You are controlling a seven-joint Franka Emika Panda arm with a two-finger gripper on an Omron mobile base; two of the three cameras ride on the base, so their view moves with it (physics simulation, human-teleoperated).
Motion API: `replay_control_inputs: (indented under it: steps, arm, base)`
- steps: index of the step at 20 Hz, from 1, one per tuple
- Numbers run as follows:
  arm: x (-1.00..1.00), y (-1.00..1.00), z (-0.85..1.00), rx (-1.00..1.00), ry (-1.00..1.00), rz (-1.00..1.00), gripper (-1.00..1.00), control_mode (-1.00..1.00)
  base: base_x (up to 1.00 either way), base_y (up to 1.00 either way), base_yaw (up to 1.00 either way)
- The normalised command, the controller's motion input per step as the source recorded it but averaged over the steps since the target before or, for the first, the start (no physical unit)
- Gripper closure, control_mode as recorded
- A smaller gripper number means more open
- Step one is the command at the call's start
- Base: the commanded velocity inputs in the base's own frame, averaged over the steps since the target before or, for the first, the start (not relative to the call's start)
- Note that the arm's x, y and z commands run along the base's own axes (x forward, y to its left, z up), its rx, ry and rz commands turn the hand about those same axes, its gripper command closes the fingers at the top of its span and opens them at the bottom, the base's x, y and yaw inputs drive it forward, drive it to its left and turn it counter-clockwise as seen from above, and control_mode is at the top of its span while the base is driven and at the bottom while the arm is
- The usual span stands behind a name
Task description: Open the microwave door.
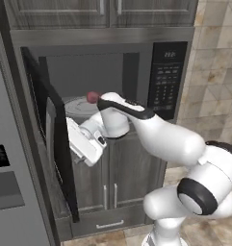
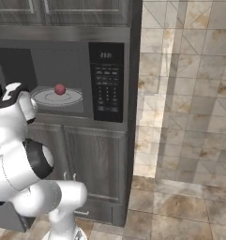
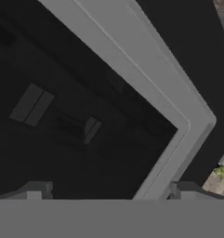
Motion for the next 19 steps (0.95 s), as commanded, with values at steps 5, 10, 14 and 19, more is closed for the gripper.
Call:
replay_control_inputs:
  steps: [5,10,14,19]
  arm:
    - [-0.13,1.0,0.0,-0.01,-0.07,0.06,-1.0,-1.0]
    - [-0.05,0.94,0.0,-0.02,-0.21,-0.18,-1.0,-1.0]
    - [0.0,0.0,0.0,0.03,0.0,0.0,-1.0,-1.0]
    - [0.12,0.18,-0.04,-0.05,0.04,0.01,-1.0,-1.0]
  base:
    - [0.0,0.0,0.0]
    - [0.0,0.0,0.0]
    - [0.0,0.0,0.0]
    - [0.0,0.0,0.0]
